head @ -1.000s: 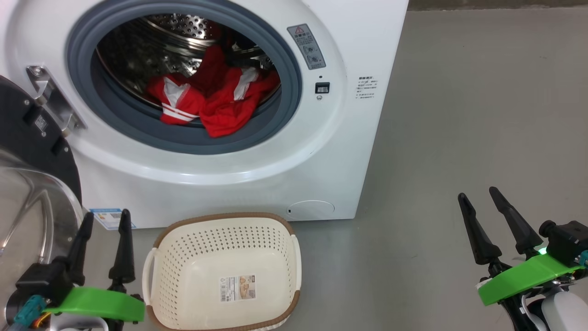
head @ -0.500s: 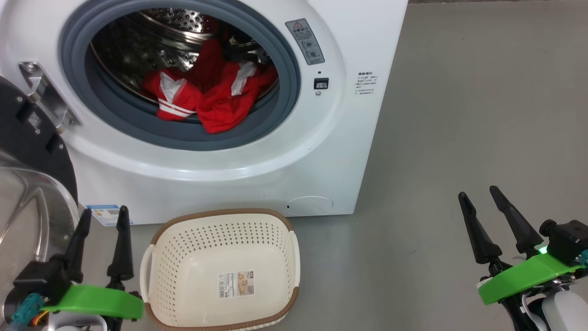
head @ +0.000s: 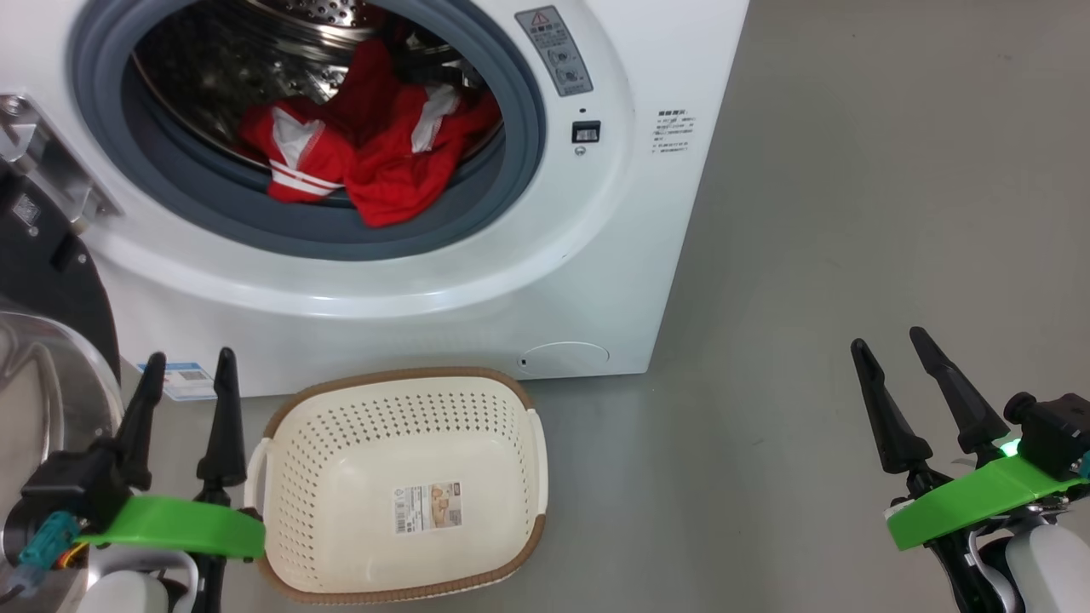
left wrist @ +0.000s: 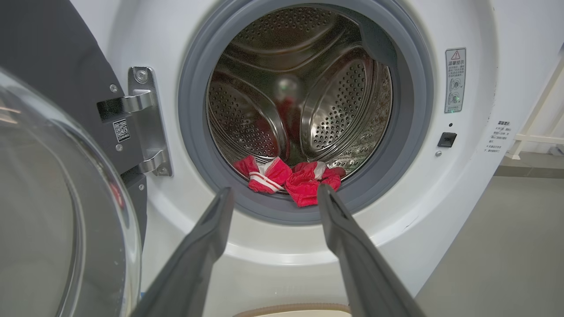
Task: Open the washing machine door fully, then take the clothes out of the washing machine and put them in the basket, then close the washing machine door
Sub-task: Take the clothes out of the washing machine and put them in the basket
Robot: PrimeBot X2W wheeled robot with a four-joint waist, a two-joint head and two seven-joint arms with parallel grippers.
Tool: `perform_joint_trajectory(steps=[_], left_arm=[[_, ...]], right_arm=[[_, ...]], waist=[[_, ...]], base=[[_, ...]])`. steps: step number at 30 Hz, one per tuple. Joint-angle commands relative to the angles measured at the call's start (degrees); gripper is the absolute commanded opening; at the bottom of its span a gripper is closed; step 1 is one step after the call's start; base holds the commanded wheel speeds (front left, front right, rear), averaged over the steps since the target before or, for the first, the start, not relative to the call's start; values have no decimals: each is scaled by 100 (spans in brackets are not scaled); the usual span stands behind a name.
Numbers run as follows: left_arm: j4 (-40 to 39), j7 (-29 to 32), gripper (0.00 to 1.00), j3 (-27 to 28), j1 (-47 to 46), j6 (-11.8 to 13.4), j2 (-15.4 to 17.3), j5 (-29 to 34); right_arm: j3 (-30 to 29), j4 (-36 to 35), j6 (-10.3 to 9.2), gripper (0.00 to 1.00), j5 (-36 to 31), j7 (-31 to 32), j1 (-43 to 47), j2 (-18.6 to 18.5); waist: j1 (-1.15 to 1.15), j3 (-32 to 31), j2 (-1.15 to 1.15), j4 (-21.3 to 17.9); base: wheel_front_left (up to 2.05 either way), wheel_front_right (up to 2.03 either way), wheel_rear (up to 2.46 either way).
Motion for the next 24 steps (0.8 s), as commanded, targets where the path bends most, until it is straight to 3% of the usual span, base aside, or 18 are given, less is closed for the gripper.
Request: perform_joint_trajectory(steps=[1,24], left_arm=[[-93,-55,100,199,-248,-22,116,82],[476,8,100,254,-1527,218,118,149]], right_arm=[[96,-145,9,100,3,-69,-122,-83],[99,-263,9,100,183,-69,-495,-29]], waist=[[0,41,0,-31],[0,885,0,-356]], base=[[0,0,0],[0,0,0]])
